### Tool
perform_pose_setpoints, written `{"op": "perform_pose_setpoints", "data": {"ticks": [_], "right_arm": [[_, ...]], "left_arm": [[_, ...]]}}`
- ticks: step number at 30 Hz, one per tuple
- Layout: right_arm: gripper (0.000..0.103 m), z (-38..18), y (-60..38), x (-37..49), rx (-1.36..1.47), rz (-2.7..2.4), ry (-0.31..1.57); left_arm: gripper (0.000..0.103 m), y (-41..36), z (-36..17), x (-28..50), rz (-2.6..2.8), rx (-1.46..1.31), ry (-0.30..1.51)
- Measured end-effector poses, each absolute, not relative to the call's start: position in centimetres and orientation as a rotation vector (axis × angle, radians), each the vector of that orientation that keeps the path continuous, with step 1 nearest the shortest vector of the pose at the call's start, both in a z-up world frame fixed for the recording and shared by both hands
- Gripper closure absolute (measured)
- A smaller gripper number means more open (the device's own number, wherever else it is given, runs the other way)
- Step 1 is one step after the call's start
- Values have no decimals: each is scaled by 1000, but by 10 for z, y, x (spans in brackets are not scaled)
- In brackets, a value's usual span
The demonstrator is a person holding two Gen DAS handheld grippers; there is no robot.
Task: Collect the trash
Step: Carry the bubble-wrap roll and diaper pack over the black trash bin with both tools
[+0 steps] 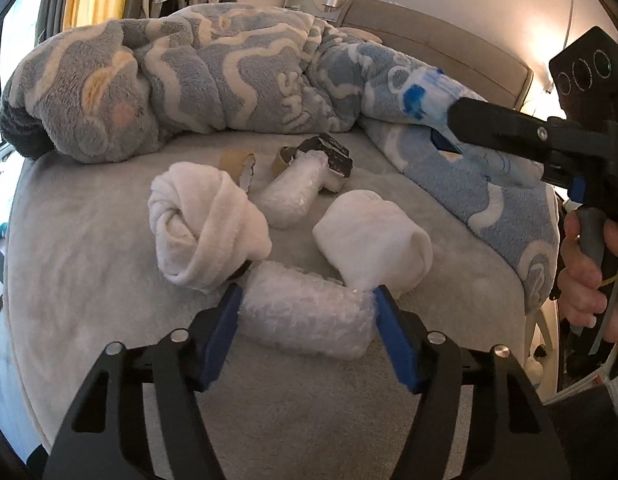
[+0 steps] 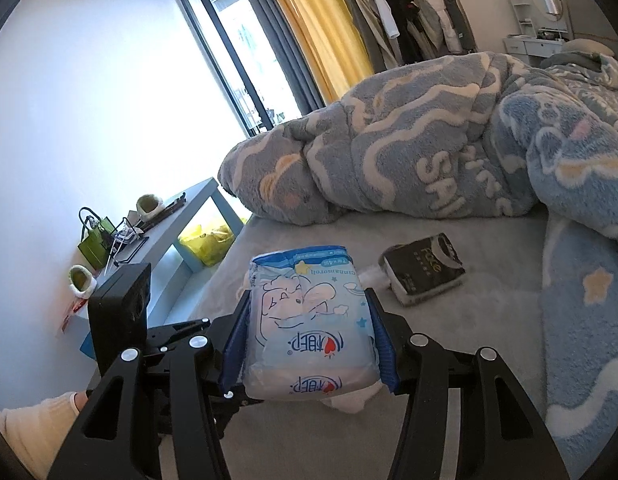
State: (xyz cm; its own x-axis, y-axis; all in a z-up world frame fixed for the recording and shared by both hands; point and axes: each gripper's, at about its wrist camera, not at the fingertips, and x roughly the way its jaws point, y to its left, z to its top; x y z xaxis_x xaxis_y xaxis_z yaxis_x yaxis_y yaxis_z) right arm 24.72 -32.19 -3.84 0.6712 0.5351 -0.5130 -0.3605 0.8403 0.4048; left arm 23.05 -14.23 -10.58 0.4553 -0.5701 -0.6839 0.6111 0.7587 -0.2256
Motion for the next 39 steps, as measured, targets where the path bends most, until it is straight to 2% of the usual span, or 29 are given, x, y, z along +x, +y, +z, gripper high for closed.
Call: {"op": "perform_pose_setpoints", "data": {"ticks": [16,39], "right_arm": [[48,-27,-262,254,255,534,666],[48,-26,-120,238,142,659,712]], "left_arm": [[36,-90,-79,214,-586,-39,793],[36,65,-85,180,-210,-107,906]]}}
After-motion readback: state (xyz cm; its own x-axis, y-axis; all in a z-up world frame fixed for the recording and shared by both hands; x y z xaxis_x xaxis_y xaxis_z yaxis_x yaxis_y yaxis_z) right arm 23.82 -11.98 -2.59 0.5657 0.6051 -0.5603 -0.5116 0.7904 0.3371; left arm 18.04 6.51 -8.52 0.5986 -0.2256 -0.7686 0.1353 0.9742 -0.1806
